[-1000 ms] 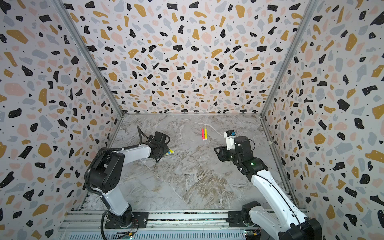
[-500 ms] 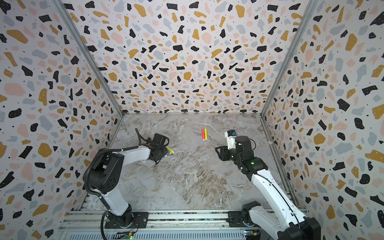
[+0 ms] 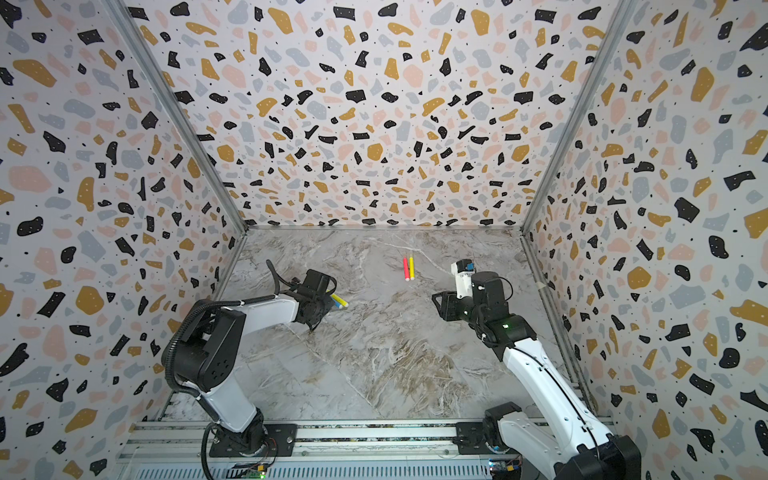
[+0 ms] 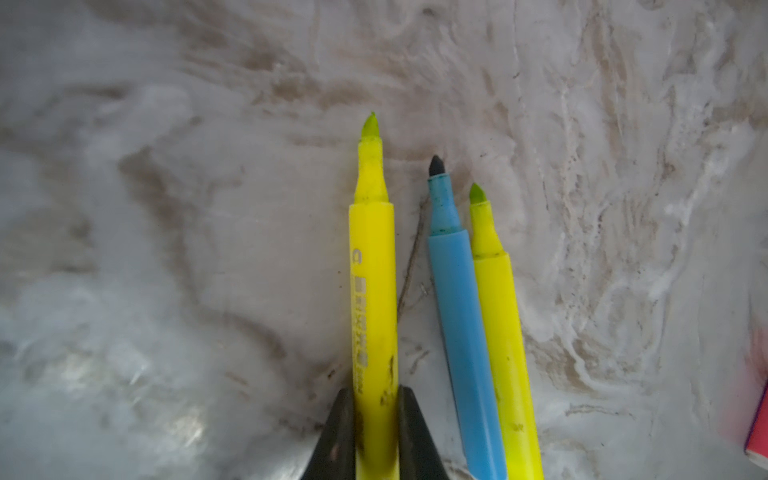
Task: Insert the pens into the pen caps
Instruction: 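Lower the left gripper and grasp a yellow highlighter from the bundle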
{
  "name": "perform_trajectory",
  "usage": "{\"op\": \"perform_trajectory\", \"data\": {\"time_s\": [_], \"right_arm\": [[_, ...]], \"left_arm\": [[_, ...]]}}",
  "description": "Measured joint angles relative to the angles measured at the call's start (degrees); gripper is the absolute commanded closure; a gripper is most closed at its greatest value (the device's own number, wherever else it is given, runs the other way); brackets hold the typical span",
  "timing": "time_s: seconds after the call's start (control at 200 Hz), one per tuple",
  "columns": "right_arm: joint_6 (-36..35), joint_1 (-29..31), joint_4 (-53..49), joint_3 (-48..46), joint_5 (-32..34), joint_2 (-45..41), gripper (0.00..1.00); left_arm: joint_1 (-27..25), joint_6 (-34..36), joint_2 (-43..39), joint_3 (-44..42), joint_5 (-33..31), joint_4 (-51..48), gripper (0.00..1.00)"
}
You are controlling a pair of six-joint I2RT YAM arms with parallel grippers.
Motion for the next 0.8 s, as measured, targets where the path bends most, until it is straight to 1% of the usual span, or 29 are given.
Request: {"op": "perform_trajectory", "data": {"time_s": [0.15,0.285,0.461,0.536,0.636,0.711,0.801], "right_arm": [[0.0,-0.15,0.02,0.0,-0.02,0.02,0.55],[0.11,-0.22,0.02,0.0,-0.39,0.02,0.55],[0.63,-0.24,0.42,0.0,-1.73,0.04,0.55],[0.85,-0.26,1.03,-0.09,-2.89,0.09,0.54],[1.2,-0.33,2.69,-0.81,-5.44,0.15,0.54],[1.6,-0.35,4.11,-1.64,-8.02,0.37,0.54],[2.36,-0.35,5.81,-2.54,-11.52,1.14,0.54]], "left_arm": [[0.0,0.13,-0.02,-0.48,0.52,1.44,0.95],[-0.24,0.57,-0.98,-1.36,0.61,1.6,0.96],[-3.41,1.75,-7.61,-5.03,0.46,-3.45,0.95],[-5.14,3.82,-11.69,-5.99,0.7,-4.59,0.95],[-7.02,7.56,-15.21,-6.12,1.73,-4.87,0.95],[-8.04,10.91,-17.03,-6.91,3.67,-4.13,0.95],[-8.63,14.14,-20.26,-10.49,6.88,-2.36,0.95]]}}
